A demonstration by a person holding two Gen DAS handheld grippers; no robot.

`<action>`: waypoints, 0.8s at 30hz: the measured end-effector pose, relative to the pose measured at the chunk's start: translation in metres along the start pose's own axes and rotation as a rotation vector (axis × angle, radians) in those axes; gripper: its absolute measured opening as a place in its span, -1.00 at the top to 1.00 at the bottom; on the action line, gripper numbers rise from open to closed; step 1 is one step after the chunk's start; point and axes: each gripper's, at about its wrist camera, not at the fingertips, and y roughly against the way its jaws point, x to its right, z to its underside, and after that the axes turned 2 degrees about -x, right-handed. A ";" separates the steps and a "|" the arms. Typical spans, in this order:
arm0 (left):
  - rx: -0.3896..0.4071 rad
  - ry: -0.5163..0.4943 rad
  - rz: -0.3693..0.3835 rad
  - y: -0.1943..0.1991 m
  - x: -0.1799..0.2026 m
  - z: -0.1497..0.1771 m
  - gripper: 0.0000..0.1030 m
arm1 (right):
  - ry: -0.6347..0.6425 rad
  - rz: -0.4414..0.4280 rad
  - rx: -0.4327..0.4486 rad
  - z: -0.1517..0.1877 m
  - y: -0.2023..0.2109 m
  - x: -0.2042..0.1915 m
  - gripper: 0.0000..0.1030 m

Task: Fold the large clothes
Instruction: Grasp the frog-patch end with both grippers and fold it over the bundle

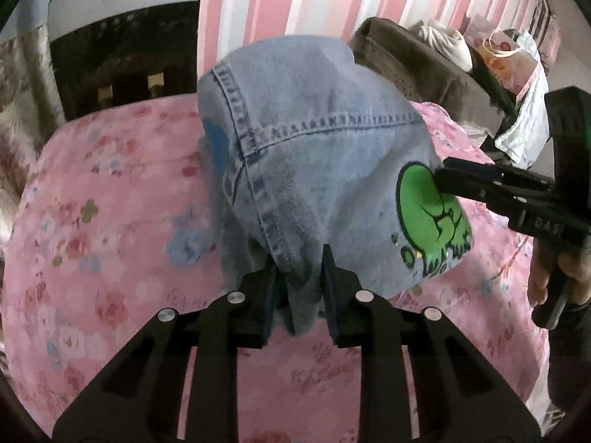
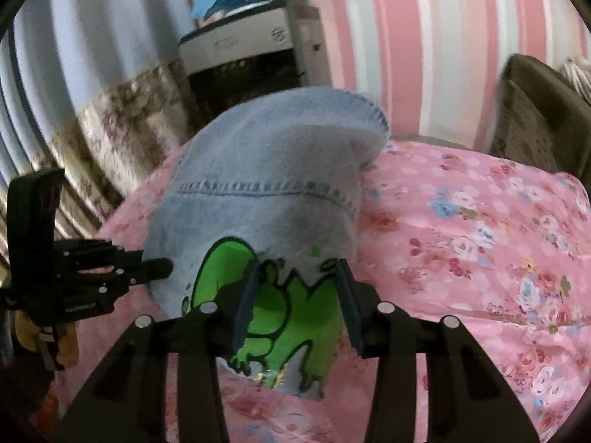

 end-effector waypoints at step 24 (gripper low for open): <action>0.021 -0.162 -0.162 -0.032 0.028 -0.021 0.08 | 0.151 0.189 0.003 0.017 -0.016 0.005 0.11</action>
